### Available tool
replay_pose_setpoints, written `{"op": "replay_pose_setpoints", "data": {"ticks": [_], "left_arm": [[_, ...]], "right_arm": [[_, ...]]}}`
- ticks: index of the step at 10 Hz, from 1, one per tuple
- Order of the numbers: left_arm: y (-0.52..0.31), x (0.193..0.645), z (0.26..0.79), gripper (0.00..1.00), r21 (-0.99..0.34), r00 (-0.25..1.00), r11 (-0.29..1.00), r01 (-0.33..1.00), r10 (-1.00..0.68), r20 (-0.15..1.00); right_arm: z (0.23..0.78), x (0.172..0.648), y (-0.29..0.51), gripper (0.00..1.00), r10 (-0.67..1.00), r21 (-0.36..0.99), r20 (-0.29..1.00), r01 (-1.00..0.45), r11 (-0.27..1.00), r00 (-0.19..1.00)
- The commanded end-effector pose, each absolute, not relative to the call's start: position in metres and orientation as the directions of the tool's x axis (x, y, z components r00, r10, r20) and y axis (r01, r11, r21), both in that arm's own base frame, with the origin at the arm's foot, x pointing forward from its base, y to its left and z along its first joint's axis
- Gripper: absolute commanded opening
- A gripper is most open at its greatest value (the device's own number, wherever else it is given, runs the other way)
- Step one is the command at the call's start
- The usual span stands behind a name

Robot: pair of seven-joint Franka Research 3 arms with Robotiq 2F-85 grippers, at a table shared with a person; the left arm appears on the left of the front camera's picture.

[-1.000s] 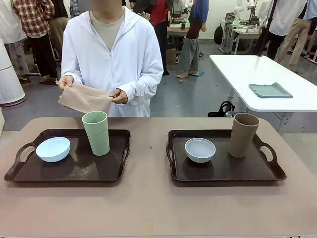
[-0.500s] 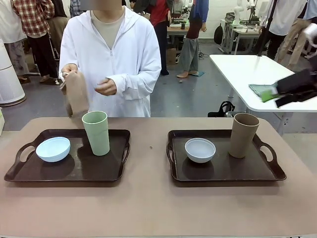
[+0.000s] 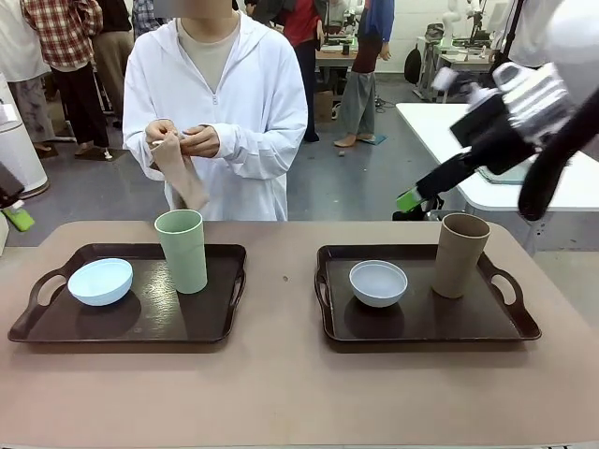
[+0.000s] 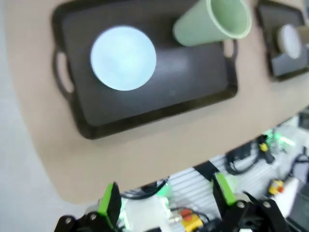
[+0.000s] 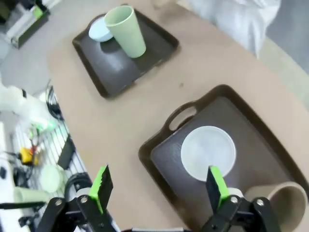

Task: Set up a tray with a mat and arrange the tableware.
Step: Pick up the Picnic Bowl and Reusable plastic cup from the Handle tray in front of the human's position and hold them in the air.

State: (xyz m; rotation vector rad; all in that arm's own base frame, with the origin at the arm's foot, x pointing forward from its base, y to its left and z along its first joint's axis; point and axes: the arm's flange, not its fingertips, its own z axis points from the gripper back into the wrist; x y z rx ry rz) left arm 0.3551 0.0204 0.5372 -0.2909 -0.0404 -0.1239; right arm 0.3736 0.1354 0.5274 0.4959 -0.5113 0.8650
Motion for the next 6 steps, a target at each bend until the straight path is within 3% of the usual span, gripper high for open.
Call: {"op": "replay_pose_setpoints", "data": {"ticks": [1,3,6], "left_arm": [[0.010,0.366,0.531,1.00,-0.202,0.998,0.978,0.060,-0.056,0.028],[0.010,0.374,0.525,1.00,-0.242,0.996,0.967,0.082,-0.073,0.048],[0.008,0.364,0.532,1.00,-0.229,0.996,0.970,0.084,-0.076,0.041]], "right_arm": [[0.520,0.395,0.157,1.00,0.649,0.132,0.596,-0.855,0.501,0.472],[0.514,0.400,0.177,1.00,0.672,0.103,0.599,-0.874,0.475,0.436],[0.516,0.390,0.166,1.00,0.656,0.152,0.581,-0.855,0.495,0.483]]}}
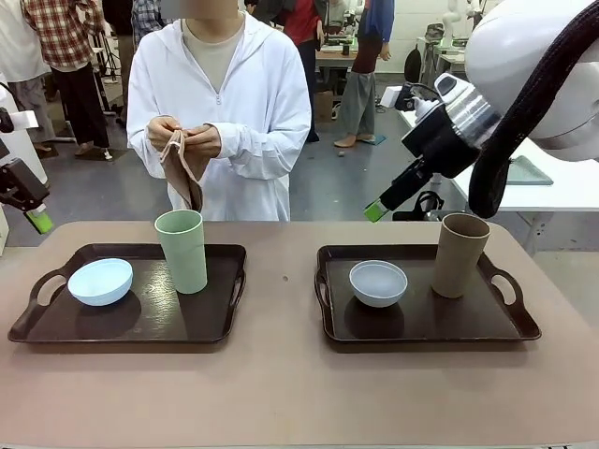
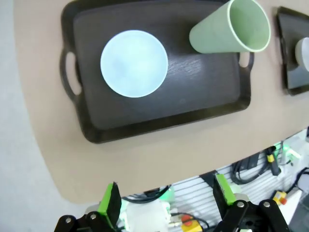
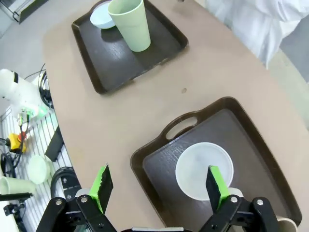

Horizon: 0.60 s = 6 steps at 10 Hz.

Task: Set up a tray with a mat and arrange the tableware.
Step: Pick up the Picnic Bowl and Reusable plastic cup from the Handle tray in front of the human's position and hold them in the air.

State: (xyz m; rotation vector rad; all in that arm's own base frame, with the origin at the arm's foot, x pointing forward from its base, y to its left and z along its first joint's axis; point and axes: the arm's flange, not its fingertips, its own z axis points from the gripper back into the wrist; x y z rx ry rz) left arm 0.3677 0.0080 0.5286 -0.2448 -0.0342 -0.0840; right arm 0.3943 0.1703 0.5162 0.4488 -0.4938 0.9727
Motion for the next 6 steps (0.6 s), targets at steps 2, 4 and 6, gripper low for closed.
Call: {"op": "replay_pose_setpoints", "data": {"ticks": [2,4,6], "left_arm": [[0.008,0.364,0.532,1.00,-0.229,0.996,0.970,0.084,-0.076,0.041],[-0.006,0.387,0.523,1.00,-0.199,0.997,0.978,0.061,-0.050,0.058],[-0.013,0.399,0.523,1.00,-0.164,0.995,0.985,0.048,-0.032,0.099]], "right_arm": [[0.516,0.394,0.170,1.00,0.664,0.138,0.581,-0.861,0.490,0.471],[0.497,0.412,0.180,1.00,0.679,-0.017,0.706,-0.954,0.300,0.201],[0.474,0.456,0.224,1.00,0.683,-0.056,0.727,-0.986,0.156,0.067]]}}
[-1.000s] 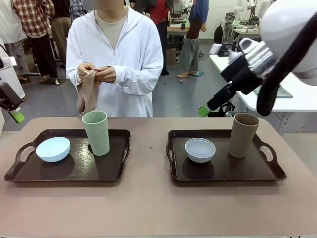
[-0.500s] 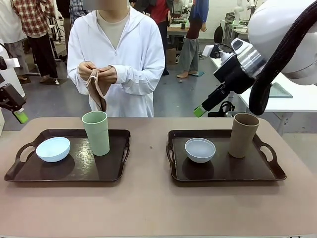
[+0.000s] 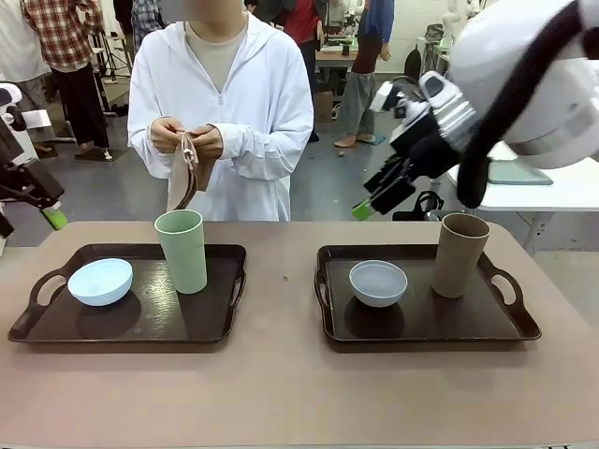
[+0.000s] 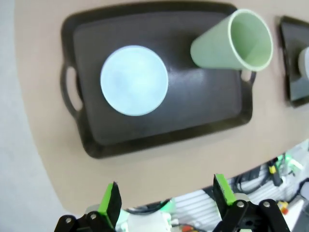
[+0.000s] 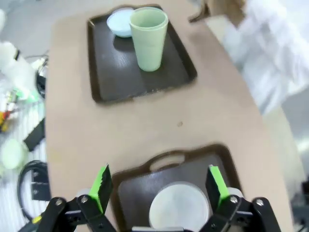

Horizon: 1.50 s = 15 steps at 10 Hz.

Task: Set up a tray with a mat and arrange the tableware.
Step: Pick up the Picnic Bowl and Reusable plastic cup from the Handle tray in front of the human's position and hold them in the air.

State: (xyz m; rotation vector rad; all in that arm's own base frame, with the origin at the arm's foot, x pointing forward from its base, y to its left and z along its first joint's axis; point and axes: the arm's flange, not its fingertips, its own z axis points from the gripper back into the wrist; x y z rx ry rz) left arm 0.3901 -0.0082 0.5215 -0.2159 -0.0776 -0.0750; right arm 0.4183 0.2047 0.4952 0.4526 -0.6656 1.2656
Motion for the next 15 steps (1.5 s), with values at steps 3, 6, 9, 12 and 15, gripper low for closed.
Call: {"op": "replay_pose_setpoints", "data": {"ticks": [3,6,9,12,15], "left_arm": [[-0.002,0.409,0.502,1.00,-0.151,0.995,0.988,-0.015,0.029,0.094],[-0.008,0.416,0.479,1.00,-0.076,0.995,0.996,-0.041,0.048,0.089],[-0.012,0.420,0.468,1.00,-0.016,0.991,0.998,-0.062,0.063,0.115],[-0.020,0.426,0.454,1.00,0.022,0.992,0.998,-0.067,0.064,0.112],[-0.022,0.424,0.451,1.00,0.015,0.989,0.997,-0.082,0.079,0.123]], "right_arm": [[0.449,0.500,0.290,1.00,0.656,-0.078,0.754,-0.996,0.035,-0.036],[0.423,0.527,0.344,1.00,0.663,-0.048,0.745,-0.997,-0.060,-0.075],[0.392,0.543,0.389,1.00,0.668,0.025,0.741,-0.992,-0.124,-0.065],[0.362,0.554,0.428,1.00,0.707,0.087,0.705,-0.983,-0.162,-0.055],[0.354,0.566,0.454,1.00,0.727,0.105,0.686,-0.986,-0.133,-0.025]]}}
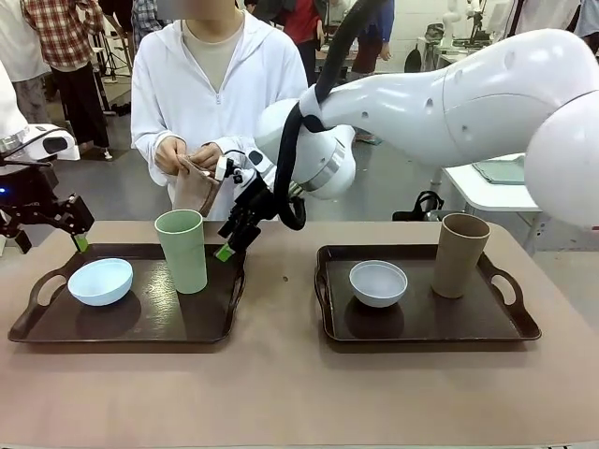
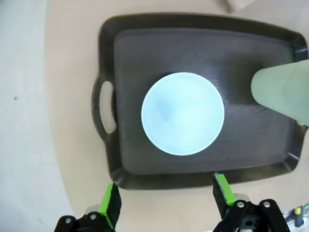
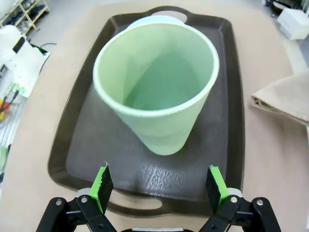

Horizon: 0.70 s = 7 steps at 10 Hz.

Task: Set up a tray with a mat and arrange the tableware.
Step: Pick up the Picnic Bowl and Reusable plastic cup from the Handle tray in front of the human's position and hold them in the air.

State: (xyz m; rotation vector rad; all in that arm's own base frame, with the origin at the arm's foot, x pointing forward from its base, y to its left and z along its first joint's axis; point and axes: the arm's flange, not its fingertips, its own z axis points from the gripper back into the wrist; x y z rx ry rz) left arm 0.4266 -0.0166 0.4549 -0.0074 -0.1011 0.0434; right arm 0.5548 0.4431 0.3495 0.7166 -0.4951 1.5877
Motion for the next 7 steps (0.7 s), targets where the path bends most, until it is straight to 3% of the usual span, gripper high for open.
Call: {"op": "replay_pose_setpoints", "data": {"ticks": [1,7], "left_arm": [[-0.023,0.424,0.453,1.00,0.015,0.988,0.996,-0.089,0.086,0.128],[-0.017,0.427,0.455,1.00,-0.010,0.993,0.999,-0.049,0.050,0.105]], "right_arm": [[0.355,0.567,0.461,1.00,0.729,0.110,0.684,-0.985,-0.132,-0.021],[0.354,0.561,0.454,1.00,0.717,0.104,0.697,-0.986,-0.132,-0.023]]}}
